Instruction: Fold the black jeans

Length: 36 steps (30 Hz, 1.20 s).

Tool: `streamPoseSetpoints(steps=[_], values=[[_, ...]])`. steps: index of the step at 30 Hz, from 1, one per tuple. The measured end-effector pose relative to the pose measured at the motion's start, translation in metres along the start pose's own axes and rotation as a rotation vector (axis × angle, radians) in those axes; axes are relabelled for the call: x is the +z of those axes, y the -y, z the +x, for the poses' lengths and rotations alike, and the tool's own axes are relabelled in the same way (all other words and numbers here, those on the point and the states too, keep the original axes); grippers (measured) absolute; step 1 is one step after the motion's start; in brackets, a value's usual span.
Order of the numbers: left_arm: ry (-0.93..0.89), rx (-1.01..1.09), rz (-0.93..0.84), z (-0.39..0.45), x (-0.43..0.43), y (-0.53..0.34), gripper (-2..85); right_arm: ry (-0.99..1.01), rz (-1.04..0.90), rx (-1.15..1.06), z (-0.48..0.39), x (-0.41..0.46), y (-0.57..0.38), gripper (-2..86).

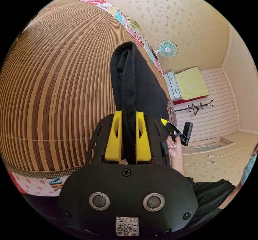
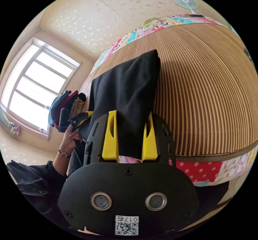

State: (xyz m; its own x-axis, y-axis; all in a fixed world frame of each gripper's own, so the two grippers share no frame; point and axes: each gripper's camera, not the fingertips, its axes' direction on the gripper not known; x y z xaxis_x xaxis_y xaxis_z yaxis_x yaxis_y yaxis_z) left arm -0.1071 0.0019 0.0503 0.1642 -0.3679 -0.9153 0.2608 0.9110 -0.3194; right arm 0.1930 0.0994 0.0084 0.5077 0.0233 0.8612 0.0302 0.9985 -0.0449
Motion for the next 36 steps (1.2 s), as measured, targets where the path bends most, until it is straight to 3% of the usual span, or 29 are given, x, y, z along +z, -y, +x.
streamPoseSetpoints(steps=[4,12,15,20,24,30,33,36], values=[[0.099,0.055,0.01,0.018,0.014,0.002,7.8,0.08,0.034,-0.003,0.017,-0.007,-0.001,7.4],[0.015,0.149,-0.135,0.075,0.119,0.017,6.4,-0.001,0.166,0.033,0.068,-0.08,0.0,5.5],[-0.004,0.182,-0.162,0.114,0.169,0.017,6.4,-0.17,0.2,0.095,0.074,-0.114,-0.009,5.4],[-0.081,0.238,-0.268,0.173,0.23,-0.011,6.6,-0.736,0.459,0.407,0.045,-0.162,-0.059,8.8],[-0.094,0.23,-0.187,0.169,0.202,-0.047,6.7,-0.725,0.43,0.304,-0.002,-0.145,-0.063,9.3],[-0.094,0.171,-0.028,0.116,0.11,-0.086,4.0,-0.615,0.281,-0.064,-0.105,-0.032,-0.019,12.2],[-0.038,0.15,0.04,0.097,0.056,-0.097,3.4,-0.772,0.212,-0.142,-0.132,0.03,0.003,13.2],[0.043,0.197,0.24,0.094,-0.014,-0.127,0.5,-0.884,0.193,-0.149,-0.133,0.071,0.011,14.2]])
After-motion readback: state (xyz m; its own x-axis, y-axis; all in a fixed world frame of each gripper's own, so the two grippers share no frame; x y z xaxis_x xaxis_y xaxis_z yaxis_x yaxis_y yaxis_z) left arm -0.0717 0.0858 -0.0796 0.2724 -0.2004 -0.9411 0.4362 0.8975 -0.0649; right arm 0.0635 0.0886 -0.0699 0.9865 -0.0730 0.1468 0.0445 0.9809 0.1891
